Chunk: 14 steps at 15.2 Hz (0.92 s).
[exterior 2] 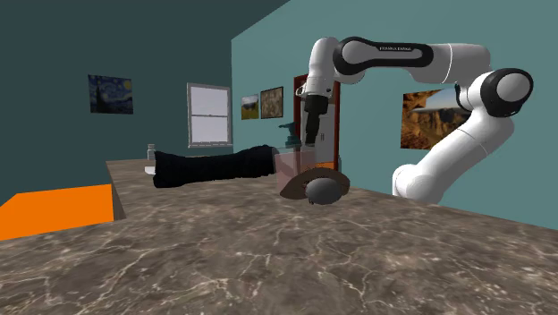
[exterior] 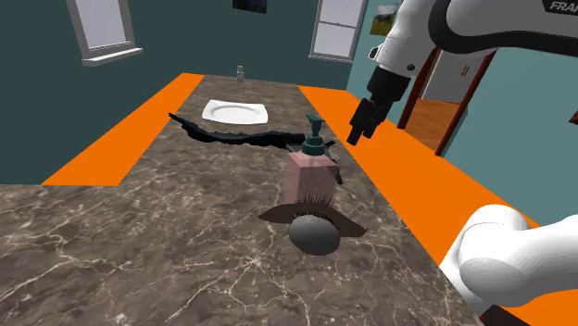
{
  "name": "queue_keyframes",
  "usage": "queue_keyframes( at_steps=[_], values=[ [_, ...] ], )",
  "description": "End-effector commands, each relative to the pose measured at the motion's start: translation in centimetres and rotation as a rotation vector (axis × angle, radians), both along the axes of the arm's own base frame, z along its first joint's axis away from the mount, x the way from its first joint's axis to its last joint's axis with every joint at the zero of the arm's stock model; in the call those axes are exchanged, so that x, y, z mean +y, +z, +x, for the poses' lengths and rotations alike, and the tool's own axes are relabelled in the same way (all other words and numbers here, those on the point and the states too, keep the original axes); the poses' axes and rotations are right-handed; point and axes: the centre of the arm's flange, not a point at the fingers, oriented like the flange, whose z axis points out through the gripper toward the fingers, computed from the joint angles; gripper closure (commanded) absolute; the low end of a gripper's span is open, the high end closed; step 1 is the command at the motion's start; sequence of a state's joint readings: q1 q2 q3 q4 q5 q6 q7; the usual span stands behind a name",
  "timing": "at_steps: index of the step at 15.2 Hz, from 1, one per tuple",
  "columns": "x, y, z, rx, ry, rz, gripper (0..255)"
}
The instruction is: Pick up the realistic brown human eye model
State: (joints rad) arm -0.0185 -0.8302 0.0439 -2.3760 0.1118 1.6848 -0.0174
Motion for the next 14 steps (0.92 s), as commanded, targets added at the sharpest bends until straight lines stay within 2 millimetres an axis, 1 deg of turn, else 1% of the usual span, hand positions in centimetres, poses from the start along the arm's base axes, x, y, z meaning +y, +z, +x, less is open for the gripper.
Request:
queue_keyframes(
  at_steps=[1, 7, 14],
  values=[
    [0.0, 0.0, 0.0, 0.000, 0.000, 0.000, 0],
    [7.4, -0.2, -0.9, 0.068, 0.071, 0.012, 0],
    [15.9, -0.2, -2.5, 0.147, 0.154, 0.025, 0]
  ],
)
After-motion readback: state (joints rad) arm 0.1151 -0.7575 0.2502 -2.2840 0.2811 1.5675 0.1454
